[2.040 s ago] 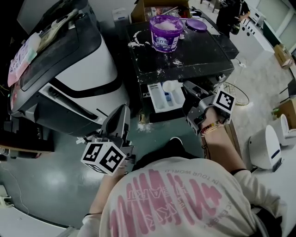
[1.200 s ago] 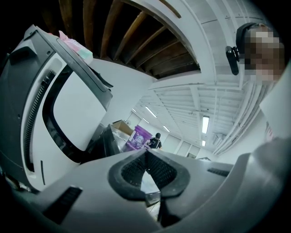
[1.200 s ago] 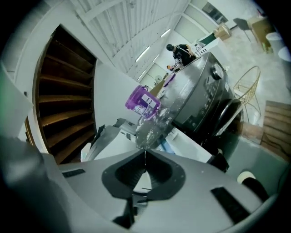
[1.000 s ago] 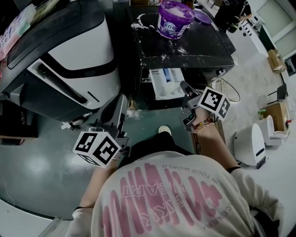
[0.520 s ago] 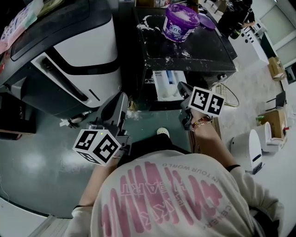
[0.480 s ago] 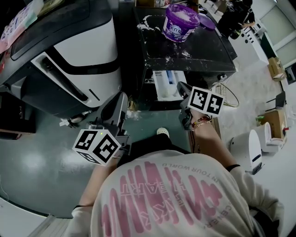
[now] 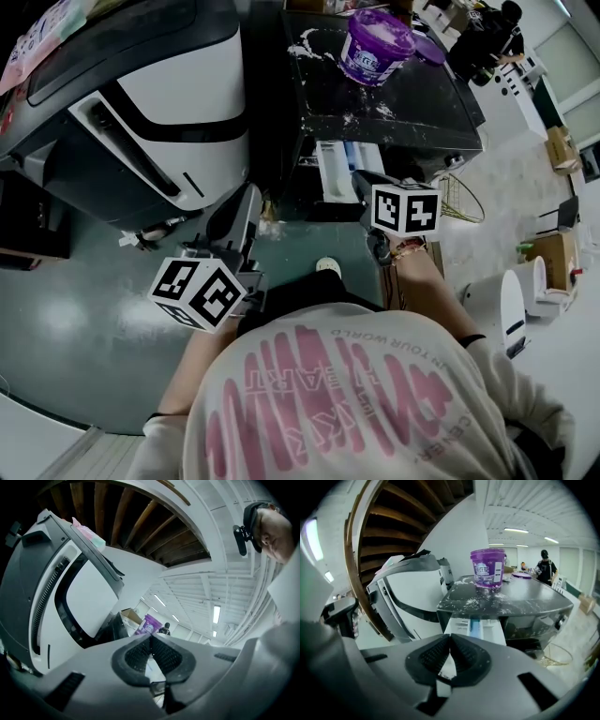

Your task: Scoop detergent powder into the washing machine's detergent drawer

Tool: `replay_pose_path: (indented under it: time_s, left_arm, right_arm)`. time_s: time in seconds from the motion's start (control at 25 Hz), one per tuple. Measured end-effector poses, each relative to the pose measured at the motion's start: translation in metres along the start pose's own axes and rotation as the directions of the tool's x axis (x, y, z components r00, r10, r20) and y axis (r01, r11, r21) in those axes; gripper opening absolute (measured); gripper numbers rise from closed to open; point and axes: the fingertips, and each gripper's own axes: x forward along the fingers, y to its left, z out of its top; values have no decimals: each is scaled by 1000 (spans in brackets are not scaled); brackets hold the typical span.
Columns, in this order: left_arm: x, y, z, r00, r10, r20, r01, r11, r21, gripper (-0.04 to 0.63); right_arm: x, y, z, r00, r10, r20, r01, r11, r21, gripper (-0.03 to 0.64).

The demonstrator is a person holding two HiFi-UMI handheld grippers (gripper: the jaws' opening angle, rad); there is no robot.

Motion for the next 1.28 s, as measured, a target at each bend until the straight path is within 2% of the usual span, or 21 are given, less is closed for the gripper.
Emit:
replay_pose_path:
  time_s: [0.16, 0.56, 1.0, 1.16, 1.28]
  left_arm:
    - [-3, -1, -1, 1000, -1, 3, 1, 1000, 0, 0]
    - [-11, 4, 4, 1000, 17, 17, -17, 1000, 3, 0]
    - [-17, 0, 0, 1000, 15, 7, -15, 1000, 6, 0]
    - [-19, -1, -2, 1000, 22, 7, -22, 1000, 8, 0]
    - [-21, 0, -2, 999, 33, 4, -33, 999, 16, 0]
  right_arm:
    - [2, 7, -6, 998, -2, -67, -8, 989, -149, 2]
    - [8, 19, -22, 986, -22, -164, -36, 939, -342, 2]
    - [8, 29, -39, 971, -78, -228, -72, 807, -586, 2]
    - [6, 31, -40, 976, -76, -204, -66, 791, -609, 2]
    - [4, 34, -42, 979, -80, -188, -61, 763, -644, 2]
